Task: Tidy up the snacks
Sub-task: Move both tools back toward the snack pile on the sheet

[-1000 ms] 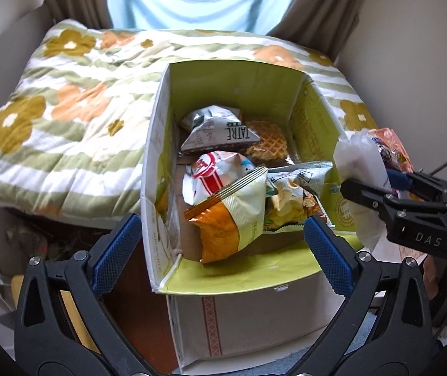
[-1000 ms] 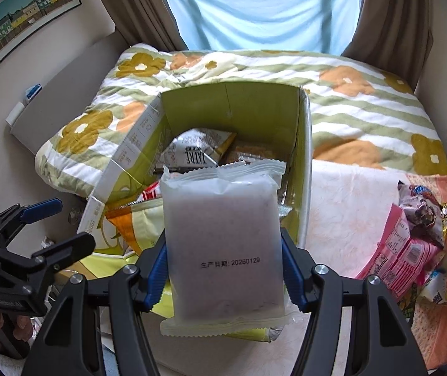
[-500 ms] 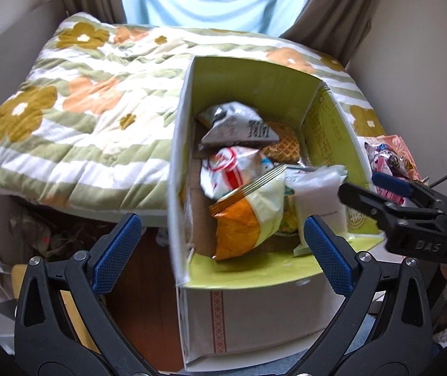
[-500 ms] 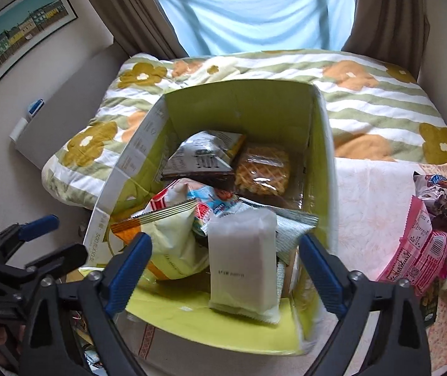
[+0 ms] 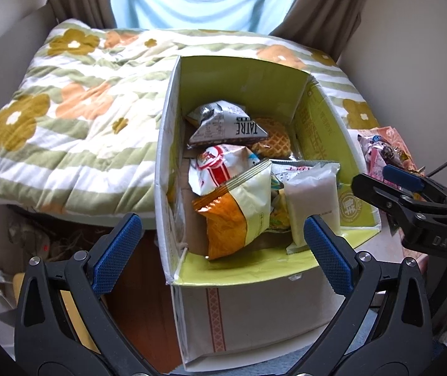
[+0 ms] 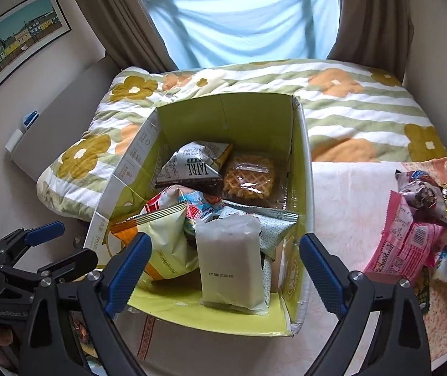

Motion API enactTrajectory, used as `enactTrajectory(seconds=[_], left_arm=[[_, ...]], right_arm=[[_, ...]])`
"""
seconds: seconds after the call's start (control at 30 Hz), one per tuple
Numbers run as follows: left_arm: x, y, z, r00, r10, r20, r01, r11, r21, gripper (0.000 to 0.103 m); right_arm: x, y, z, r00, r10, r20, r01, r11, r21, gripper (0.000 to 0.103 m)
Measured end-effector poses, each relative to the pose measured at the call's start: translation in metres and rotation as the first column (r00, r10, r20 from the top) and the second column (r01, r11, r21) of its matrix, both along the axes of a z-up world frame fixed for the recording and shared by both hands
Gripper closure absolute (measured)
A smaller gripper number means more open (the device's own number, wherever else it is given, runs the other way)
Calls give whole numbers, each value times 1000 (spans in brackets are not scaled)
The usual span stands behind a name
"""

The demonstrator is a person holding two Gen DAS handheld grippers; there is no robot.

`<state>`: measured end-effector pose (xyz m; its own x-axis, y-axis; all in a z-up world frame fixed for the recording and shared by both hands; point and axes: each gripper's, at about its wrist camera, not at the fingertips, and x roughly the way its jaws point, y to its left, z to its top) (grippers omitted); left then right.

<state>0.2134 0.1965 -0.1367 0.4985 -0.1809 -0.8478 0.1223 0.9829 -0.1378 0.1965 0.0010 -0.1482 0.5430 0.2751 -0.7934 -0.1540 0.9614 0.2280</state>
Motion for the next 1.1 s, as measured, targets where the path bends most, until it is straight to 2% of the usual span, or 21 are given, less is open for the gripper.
enactTrajectory(seconds=[0.37, 0.6, 0.77, 0.87, 1.03, 1.1], left_arm=[[-4, -27, 2, 992, -114, 44, 116, 992, -42, 0], [-7, -70, 19, 981, -175, 85, 181, 982, -59, 0], [-14, -127, 31, 969, -205, 136, 217, 973, -82, 0], [-18, -173, 30, 960, -238, 148, 251, 965, -77, 0], [-14, -255, 17, 956, -270, 114, 278, 959, -55, 0], [-9, -285, 7, 958, -273, 93, 278, 959, -48, 0]], right_arm=[[-30, -22, 22, 994, -99, 52, 101, 994, -34, 9], [-53, -85, 40, 969, -222, 103, 228, 973, -46, 9], [-62, -149, 45, 949, -283, 137, 292, 955, -51, 9], [-68, -186, 44, 938, -309, 157, 324, 942, -86, 9], [-74, -252, 32, 935, -331, 128, 343, 936, -79, 8], [-74, -275, 24, 935, -334, 120, 344, 936, -78, 5]])
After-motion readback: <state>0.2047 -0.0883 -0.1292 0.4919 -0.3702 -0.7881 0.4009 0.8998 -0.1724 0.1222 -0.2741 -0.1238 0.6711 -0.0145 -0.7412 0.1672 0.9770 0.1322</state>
